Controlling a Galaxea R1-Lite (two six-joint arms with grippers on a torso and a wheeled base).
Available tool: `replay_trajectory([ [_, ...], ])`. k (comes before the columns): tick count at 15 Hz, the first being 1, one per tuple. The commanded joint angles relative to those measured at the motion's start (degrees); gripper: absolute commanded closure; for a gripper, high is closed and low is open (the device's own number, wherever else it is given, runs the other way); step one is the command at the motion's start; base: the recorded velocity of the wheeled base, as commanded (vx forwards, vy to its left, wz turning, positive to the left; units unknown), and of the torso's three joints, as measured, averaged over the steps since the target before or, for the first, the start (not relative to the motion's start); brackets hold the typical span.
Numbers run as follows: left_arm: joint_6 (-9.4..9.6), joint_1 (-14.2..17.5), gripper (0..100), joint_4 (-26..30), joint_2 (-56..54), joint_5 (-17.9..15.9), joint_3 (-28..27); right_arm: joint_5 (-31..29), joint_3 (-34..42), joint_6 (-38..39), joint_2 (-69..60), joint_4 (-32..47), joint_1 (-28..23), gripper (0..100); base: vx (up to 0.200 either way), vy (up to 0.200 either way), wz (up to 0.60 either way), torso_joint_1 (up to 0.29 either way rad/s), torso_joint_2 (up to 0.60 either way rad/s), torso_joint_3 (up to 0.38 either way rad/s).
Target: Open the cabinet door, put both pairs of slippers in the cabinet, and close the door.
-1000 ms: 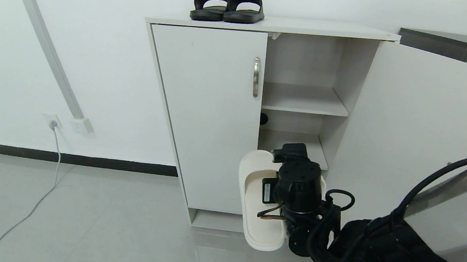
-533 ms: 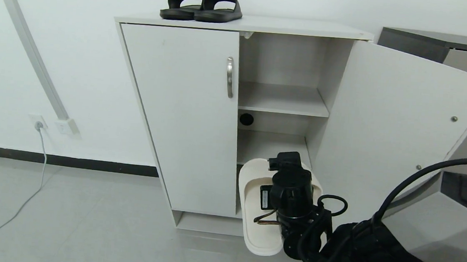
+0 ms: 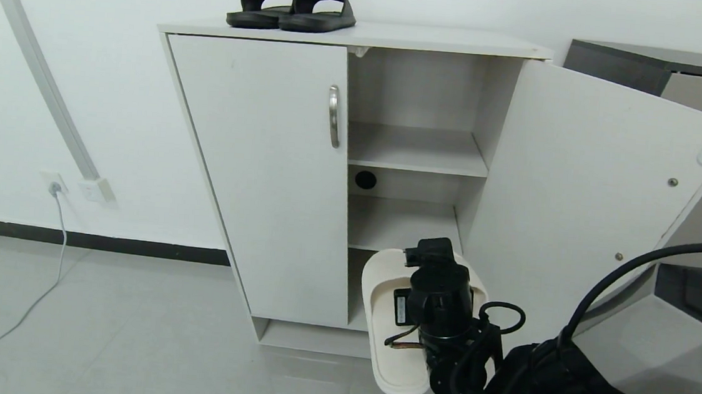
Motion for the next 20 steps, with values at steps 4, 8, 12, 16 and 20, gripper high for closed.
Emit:
replay_trajectory([
  [4, -0.05, 0.0, 100, 0.0, 0.1, 0.0, 0.0, 0.2, 0.9, 0.0, -0.1, 0.0, -1.8, 100, 0.0, 0.0, 0.0, 0.0, 0.0, 0.0],
  [8, -0.05, 0.0, 100, 0.0, 0.1, 0.0, 0.0, 0.5, 1.5, 0.0, 0.0, 0.0, -3.6, 100, 0.0, 0.0, 0.0, 0.0, 0.0, 0.0],
  [12, -0.14, 0.0, 100, 0.0, 0.1, 0.0, 0.0, 0.6, 1.7, -0.2, 0.0, 0.0, -4.0, 100, 0.0, 0.0, 0.0, 0.0, 0.0, 0.0],
  [16, -0.14, 0.0, 100, 0.0, 0.1, 0.1, 0.0, 0.6, 2.3, -0.3, 0.0, 0.0, -4.5, 100, 0.0, 0.0, 0.0, 0.0, 0.0, 0.0],
  [20, -0.23, 0.0, 100, 0.0, 0.1, 0.1, 0.0, 0.6, 2.4, -0.3, 0.0, 0.0, -5.4, 100, 0.0, 0.0, 0.0, 0.0, 0.0, 0.0],
])
